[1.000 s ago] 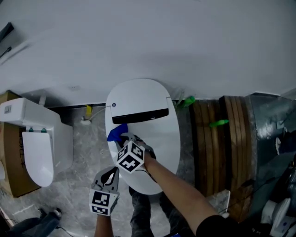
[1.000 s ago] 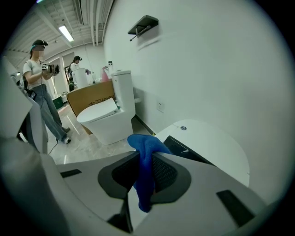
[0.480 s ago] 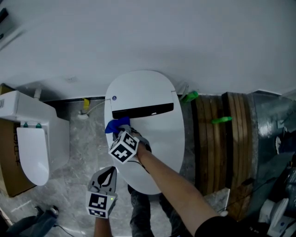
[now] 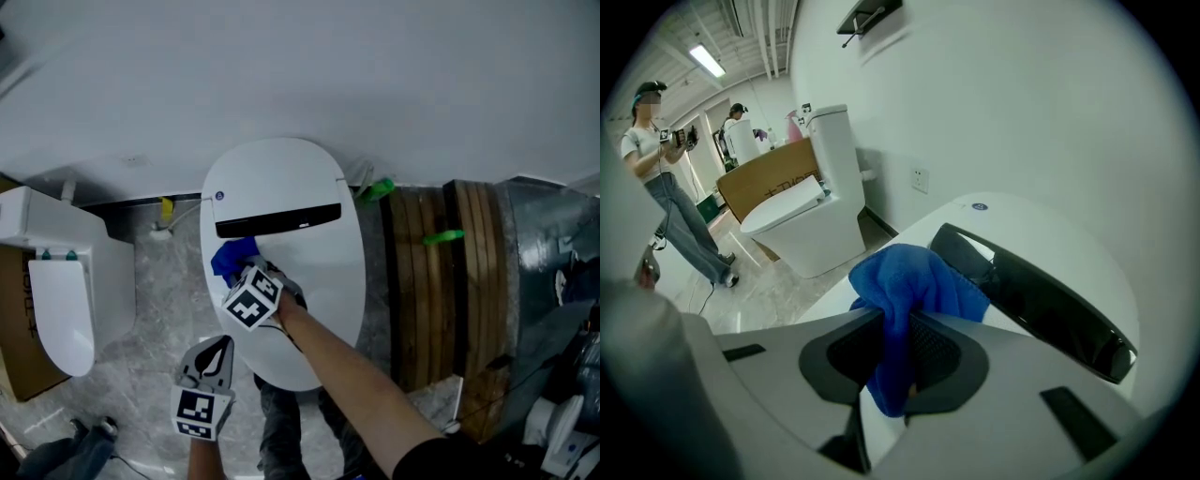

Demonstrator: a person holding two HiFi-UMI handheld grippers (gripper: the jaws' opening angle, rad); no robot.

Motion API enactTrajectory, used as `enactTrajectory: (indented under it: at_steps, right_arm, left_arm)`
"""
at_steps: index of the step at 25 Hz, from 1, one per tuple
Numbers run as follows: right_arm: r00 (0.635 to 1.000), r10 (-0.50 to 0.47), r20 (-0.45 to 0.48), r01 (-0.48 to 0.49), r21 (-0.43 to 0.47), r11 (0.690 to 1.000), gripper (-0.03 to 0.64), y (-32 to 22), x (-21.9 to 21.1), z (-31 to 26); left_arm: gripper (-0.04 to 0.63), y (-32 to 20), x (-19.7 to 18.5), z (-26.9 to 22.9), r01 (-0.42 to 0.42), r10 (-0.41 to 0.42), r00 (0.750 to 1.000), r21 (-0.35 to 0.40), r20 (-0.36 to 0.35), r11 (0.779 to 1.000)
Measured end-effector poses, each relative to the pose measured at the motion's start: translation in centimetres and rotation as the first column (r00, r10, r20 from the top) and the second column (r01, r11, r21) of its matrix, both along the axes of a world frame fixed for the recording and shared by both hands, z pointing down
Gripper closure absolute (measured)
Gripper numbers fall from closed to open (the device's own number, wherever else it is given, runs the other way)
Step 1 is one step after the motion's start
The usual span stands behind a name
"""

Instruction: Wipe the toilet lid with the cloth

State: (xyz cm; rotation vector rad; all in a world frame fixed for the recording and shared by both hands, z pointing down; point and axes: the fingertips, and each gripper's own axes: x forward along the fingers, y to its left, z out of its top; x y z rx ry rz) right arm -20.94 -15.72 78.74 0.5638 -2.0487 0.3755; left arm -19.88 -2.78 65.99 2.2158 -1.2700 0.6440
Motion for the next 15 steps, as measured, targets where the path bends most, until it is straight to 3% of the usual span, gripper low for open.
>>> enactTrajectory:
  at_steps: [15]
  right_arm:
    - [0.997,-0.066,0.047,0.069,-0.057,0.996,0.548,5.3,2.4,0.9]
  left_arm:
    - [0.584,1.0,2.9,1.0,-0.013,0.013,1.0,-0.019,0.006,1.0]
